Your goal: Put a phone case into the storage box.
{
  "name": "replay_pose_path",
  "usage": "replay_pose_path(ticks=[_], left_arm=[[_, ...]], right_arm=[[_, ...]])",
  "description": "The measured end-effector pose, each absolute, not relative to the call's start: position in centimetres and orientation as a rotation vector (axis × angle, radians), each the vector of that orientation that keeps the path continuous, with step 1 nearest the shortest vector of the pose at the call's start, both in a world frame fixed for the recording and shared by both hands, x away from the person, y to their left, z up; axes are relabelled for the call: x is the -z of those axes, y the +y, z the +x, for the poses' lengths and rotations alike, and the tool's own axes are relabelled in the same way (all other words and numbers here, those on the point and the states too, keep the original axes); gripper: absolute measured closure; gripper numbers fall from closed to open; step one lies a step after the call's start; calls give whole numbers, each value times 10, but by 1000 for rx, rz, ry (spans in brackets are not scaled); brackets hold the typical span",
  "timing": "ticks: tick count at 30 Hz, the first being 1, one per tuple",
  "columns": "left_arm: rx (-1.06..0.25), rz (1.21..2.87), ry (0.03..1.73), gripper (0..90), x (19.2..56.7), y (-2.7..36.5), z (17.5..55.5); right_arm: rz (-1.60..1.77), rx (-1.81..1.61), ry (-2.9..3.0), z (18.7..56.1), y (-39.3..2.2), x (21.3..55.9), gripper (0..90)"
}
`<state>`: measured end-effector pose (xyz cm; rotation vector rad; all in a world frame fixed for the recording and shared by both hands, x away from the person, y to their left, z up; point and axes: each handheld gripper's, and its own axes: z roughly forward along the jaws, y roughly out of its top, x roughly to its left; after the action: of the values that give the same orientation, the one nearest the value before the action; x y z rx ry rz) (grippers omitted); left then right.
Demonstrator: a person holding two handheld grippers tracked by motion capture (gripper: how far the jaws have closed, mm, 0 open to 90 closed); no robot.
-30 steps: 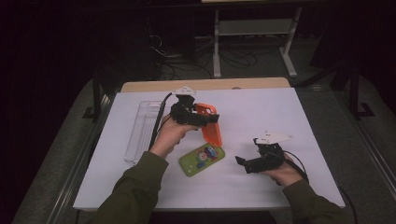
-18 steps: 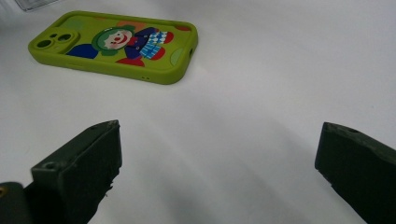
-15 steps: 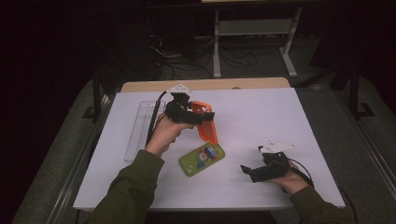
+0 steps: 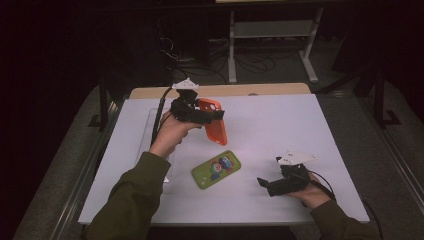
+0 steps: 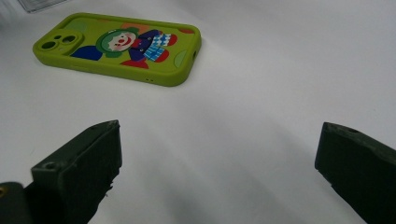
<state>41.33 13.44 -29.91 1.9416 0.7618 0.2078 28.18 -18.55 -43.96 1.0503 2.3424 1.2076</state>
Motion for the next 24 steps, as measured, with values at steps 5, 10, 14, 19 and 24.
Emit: replay_pose_path(ticks=[5,10,14,19,24], left_arm=[[-237,1943,774,173,291,141,419],[-261,1952,787,174,285,149,424],[-290,1953,799,174,279,156,428],[-321,1932,823,174,273,167,433],[-348,1924,844,174,266,179,437]], right_arm=[[1061,-1211,2346,282,-185,440,0],[1051,-1209,2343,283,-185,440,0],[1050,-1209,2345,283,-184,440,0],[1048,-1208,2345,283,-184,440,0],[1050,-1207,2346,283,-185,439,0]])
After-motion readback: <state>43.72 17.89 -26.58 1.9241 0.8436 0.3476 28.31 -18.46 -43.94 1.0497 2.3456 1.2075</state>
